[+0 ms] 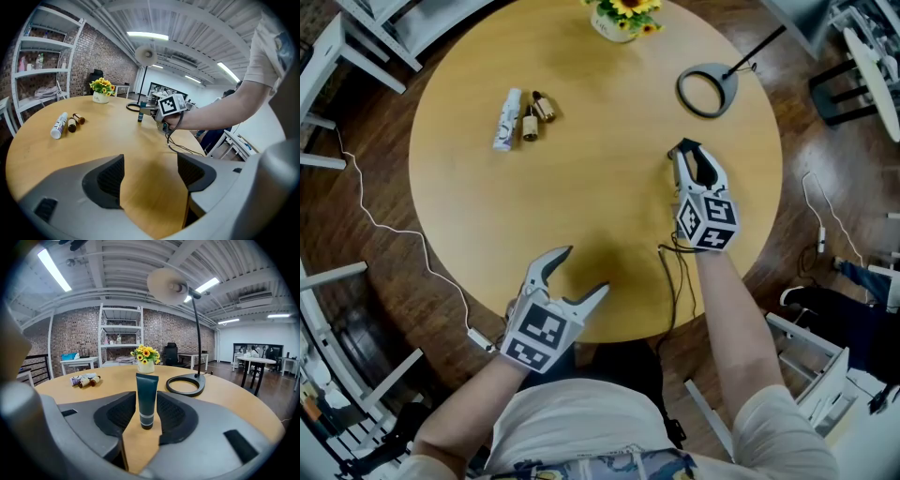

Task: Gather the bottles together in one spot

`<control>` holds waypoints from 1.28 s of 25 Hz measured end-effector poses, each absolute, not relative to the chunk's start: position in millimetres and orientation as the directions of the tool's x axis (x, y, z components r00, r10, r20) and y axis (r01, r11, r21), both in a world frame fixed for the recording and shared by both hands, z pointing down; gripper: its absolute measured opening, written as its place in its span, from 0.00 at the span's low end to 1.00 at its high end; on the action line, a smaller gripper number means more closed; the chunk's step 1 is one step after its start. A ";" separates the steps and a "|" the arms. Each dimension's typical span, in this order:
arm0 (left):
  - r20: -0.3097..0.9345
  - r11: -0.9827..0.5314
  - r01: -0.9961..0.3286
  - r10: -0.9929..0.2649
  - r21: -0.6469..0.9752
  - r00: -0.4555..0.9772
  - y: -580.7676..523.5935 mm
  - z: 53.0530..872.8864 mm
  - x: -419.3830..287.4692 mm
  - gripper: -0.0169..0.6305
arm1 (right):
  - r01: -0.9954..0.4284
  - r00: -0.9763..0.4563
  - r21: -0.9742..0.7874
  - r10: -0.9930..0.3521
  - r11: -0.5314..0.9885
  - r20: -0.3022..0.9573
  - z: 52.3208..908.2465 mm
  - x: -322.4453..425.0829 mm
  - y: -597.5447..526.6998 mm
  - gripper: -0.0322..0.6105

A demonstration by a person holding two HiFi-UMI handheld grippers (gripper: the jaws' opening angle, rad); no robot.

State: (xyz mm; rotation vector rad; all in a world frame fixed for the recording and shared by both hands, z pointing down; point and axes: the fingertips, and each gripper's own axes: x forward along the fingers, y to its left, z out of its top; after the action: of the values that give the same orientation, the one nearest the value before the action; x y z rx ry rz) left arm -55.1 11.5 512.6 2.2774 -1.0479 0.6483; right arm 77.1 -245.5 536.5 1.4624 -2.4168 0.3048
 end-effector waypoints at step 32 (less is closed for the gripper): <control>0.607 -0.447 -0.866 -0.632 0.224 0.483 44.6 430.2 11.6 0.54 | -0.783 -0.592 -0.088 -0.695 0.616 0.408 371.2 184.9 -18.0 0.32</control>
State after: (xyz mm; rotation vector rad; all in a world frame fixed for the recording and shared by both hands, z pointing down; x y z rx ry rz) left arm 11.6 44.6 430.2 2.2209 -1.2355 0.6080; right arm 184.9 -18.0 371.2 1.1900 -2.5092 0.3701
